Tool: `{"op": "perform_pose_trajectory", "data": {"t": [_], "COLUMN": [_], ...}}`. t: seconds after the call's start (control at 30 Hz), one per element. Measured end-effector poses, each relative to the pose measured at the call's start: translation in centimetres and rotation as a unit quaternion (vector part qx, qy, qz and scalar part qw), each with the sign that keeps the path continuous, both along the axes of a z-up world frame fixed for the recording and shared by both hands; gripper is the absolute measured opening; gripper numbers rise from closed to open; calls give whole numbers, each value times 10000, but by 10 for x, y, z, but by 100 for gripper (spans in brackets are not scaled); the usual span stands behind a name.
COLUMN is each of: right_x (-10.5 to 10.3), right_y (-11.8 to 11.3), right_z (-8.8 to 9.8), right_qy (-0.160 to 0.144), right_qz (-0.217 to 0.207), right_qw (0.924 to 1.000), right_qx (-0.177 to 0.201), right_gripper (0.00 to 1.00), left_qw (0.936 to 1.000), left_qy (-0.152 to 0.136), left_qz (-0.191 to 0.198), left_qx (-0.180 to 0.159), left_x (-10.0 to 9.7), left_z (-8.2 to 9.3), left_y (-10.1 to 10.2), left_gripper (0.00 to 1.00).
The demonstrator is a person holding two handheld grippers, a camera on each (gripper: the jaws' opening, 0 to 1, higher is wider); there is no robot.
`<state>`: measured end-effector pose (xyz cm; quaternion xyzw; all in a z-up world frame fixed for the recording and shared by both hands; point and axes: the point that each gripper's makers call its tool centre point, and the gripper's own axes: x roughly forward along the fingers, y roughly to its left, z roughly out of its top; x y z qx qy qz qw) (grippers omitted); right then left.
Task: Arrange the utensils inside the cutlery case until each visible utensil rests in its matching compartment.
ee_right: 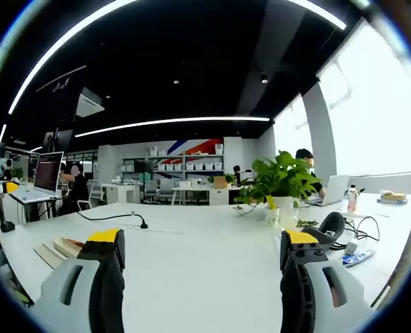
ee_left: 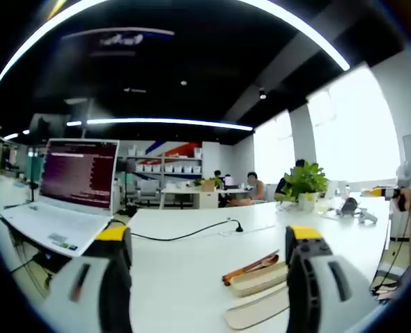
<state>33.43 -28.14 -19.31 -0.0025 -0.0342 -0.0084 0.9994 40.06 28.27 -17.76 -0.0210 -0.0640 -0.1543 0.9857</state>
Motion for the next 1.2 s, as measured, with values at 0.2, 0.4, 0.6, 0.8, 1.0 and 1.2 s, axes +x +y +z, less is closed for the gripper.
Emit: {"op": "perform_pose_trajectory", "data": {"t": [0.2,0.4,0.6,0.8,1.0,1.2], "right_x": [1,2,2,2,2,1], "right_y": [1,0,0,1,4,12], "right_z": [-1,-3,-3,-4,-5,-4], "right_qy": [27,63,63,83,86,118], "right_qz": [25,26,10,18,79,146], "right_qw": [10000,10000,10000,10000,9999,9996], "right_qx": [-2,29,9,24,-66,-223], "right_gripper": [97,97,97,97,97,97], "left_qw": [10000,10000,10000,9999,9999,9999], "left_qy": [20,58,61,95,78,120], "left_qz": [-28,-47,-62,-60,-75,-105], "left_qx": [-26,-44,-46,-37,2,5], "left_x": [1,1,0,0,-1,-1], "left_z": [-1,-3,-4,-5,-4,-6], "left_y": [-1,-3,-4,-3,-5,-6], "left_gripper": [97,97,97,97,97,97]}}
